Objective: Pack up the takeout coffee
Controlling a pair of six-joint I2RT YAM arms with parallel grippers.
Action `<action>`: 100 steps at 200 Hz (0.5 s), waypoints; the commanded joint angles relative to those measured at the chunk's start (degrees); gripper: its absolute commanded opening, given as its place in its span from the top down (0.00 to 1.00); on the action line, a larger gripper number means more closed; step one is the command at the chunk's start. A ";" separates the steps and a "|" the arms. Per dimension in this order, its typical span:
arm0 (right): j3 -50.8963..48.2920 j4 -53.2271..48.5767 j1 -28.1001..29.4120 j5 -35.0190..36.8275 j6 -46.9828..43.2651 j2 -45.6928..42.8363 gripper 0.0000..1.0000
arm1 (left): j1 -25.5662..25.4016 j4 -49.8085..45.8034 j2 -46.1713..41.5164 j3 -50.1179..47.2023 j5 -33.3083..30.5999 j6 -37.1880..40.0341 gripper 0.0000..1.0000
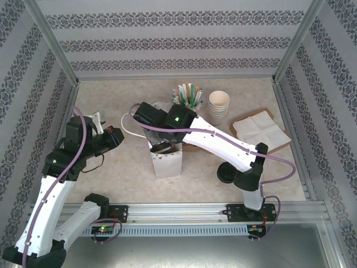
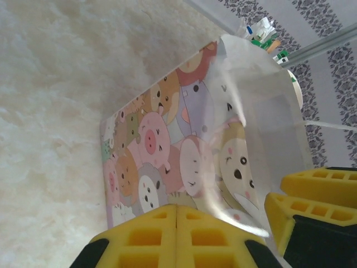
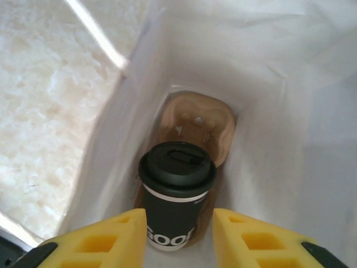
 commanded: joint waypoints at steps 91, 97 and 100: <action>9.49 -10.71 0.60 2.51 7.83 8.90 0.53 | -0.23 -0.49 -5.71 -0.22 -6.07 -6.91 0.93; 9.32 -10.85 0.31 2.10 8.06 9.42 0.51 | -0.20 -0.58 -5.88 0.03 -6.67 -6.45 0.88; 9.22 -10.89 0.15 1.81 8.17 9.69 0.50 | -0.22 -0.59 -5.97 0.12 -6.90 -6.32 0.86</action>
